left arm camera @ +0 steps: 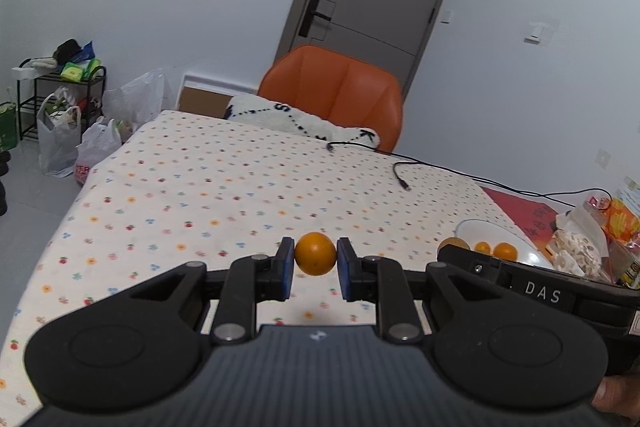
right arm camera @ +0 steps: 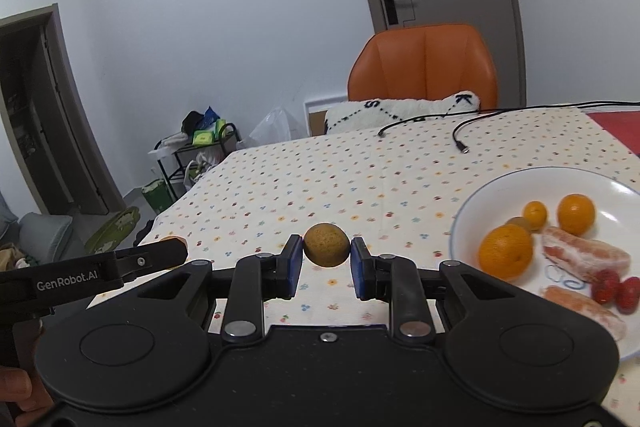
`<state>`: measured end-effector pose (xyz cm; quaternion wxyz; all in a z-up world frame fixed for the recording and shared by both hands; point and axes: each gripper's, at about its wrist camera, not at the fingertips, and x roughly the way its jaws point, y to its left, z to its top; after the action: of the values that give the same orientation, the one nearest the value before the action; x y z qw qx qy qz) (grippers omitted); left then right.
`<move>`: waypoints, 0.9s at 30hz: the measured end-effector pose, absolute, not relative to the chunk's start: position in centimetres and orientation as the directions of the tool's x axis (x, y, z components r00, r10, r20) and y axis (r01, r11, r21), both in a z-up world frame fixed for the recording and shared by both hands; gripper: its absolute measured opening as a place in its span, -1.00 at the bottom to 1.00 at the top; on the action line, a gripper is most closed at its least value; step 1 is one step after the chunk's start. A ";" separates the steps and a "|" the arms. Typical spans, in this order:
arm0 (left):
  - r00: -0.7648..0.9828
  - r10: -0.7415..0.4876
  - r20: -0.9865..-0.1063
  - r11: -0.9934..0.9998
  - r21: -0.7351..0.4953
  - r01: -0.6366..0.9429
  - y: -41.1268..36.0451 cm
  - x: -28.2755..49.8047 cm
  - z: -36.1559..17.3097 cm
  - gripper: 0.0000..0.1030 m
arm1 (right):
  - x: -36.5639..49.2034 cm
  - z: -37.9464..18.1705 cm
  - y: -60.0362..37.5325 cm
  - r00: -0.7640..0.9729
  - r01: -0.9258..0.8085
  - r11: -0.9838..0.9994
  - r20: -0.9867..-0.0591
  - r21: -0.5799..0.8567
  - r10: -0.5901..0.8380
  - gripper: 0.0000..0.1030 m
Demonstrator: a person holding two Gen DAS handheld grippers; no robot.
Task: Organize fruits
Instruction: 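Carry the small orange in the left tool while the right tool carries the kiwi to the plate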
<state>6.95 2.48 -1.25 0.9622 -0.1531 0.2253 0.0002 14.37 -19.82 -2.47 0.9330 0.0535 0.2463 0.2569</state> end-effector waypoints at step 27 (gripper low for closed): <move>0.903 -0.201 -0.380 0.964 -0.242 0.113 -5.8 7.8 1.2 -0.60 | 11.8 -1.4 -28.4 0.832 -0.335 0.909 -0.374 0.249 0.409 -0.53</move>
<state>7.82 -5.81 1.19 0.9695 -0.1077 0.2049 -0.0811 11.75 -28.37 -1.39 0.9532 0.0869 0.2138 0.1952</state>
